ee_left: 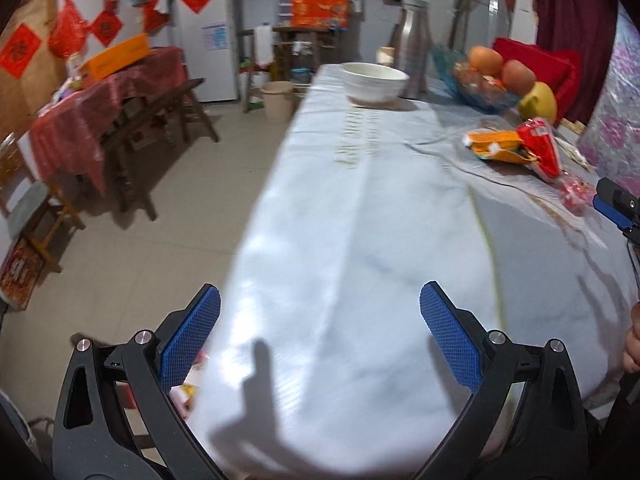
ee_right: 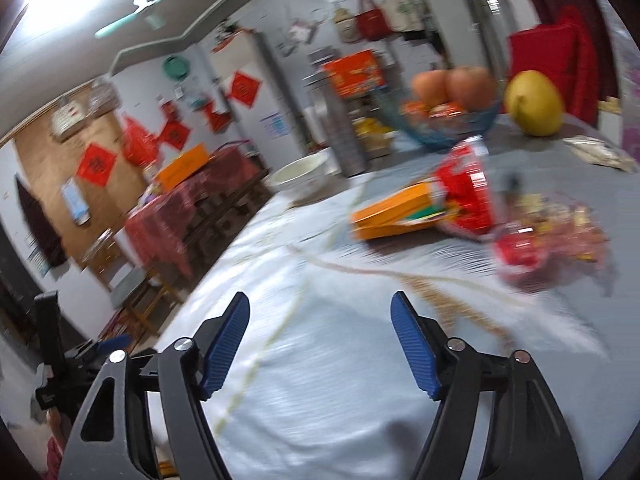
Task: Collect trash
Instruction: 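Lower the open left tool toward the orange medicine box, then close the left tool on the orange medicine box while the right tool grasps the clear candy bag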
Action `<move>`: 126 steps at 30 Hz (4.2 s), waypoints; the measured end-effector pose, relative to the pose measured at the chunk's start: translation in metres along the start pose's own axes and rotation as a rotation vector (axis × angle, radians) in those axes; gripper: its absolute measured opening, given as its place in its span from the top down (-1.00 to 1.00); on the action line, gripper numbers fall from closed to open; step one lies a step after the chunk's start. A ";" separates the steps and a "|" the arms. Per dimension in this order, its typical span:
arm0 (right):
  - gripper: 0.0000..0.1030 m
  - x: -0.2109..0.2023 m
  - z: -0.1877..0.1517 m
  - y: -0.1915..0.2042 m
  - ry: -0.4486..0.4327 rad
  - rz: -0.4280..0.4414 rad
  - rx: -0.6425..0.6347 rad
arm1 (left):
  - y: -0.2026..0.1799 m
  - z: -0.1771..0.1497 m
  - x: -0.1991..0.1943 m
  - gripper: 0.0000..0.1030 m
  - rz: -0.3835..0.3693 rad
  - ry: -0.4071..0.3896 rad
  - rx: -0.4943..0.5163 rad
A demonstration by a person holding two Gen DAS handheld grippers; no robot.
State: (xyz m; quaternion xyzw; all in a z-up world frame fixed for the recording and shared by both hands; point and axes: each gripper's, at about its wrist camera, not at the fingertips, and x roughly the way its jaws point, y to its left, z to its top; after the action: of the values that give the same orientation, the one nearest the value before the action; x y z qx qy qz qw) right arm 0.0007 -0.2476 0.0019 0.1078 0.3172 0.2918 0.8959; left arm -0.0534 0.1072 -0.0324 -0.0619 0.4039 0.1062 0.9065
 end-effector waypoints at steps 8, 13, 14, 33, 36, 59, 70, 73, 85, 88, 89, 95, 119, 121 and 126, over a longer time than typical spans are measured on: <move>-0.57 -0.005 0.007 -0.070 -0.050 -0.242 0.052 | -0.063 0.034 0.037 -0.87 -0.026 -0.008 0.124; -0.57 -0.004 0.006 -0.105 -0.046 -0.301 0.106 | -0.101 0.059 0.059 -0.87 -0.096 0.004 0.171; -0.58 -0.007 0.005 -0.108 -0.049 -0.307 0.113 | -0.108 0.062 0.063 -0.87 -0.104 0.002 0.183; -0.58 -0.017 0.006 -0.144 -0.070 -0.271 0.235 | -0.220 0.112 0.130 -0.87 0.016 -0.116 0.476; -0.59 -0.018 0.005 -0.145 -0.075 -0.264 0.243 | -0.228 0.114 0.138 -0.79 0.011 -0.117 0.498; -0.58 -0.019 0.005 -0.146 -0.088 -0.254 0.246 | -0.171 0.088 0.065 -0.87 -0.274 -0.107 0.238; -0.58 -0.020 0.004 -0.148 -0.091 -0.232 0.264 | -0.196 0.116 0.144 -0.87 -0.140 0.045 0.263; -0.59 -0.020 0.003 -0.150 -0.093 -0.226 0.277 | -0.178 0.121 0.151 -0.87 -0.215 0.070 0.177; -0.58 -0.035 -0.002 -0.178 -0.170 -0.134 0.435 | -0.171 0.116 0.135 -0.12 -0.336 0.013 0.158; -0.59 -0.039 -0.006 -0.195 -0.199 -0.082 0.527 | -0.170 0.115 0.133 -0.12 -0.340 0.012 0.153; -0.59 -0.038 -0.009 -0.204 -0.196 -0.047 0.572 | -0.169 0.116 0.134 -0.12 -0.343 0.015 0.150; -0.52 -0.032 -0.007 -0.212 -0.181 -0.024 0.610 | -0.165 0.117 0.138 -0.12 -0.352 0.038 0.127; 0.63 -0.019 0.028 -0.146 -0.240 -0.313 0.177 | -0.153 0.116 0.109 -0.12 -0.330 -0.084 0.123; 0.63 -0.020 0.028 -0.145 -0.241 -0.314 0.173 | -0.144 0.116 0.100 -0.12 -0.348 -0.109 0.090; 0.63 -0.028 0.025 -0.145 -0.252 -0.275 0.203 | -0.122 0.104 0.076 -0.12 -0.339 -0.142 0.048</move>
State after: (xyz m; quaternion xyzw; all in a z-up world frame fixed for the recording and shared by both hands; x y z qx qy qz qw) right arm 0.0652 -0.3808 -0.0192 0.1887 0.2420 0.1175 0.9445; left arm 0.1001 0.0202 -0.0165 -0.1000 0.3250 -0.0538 0.9389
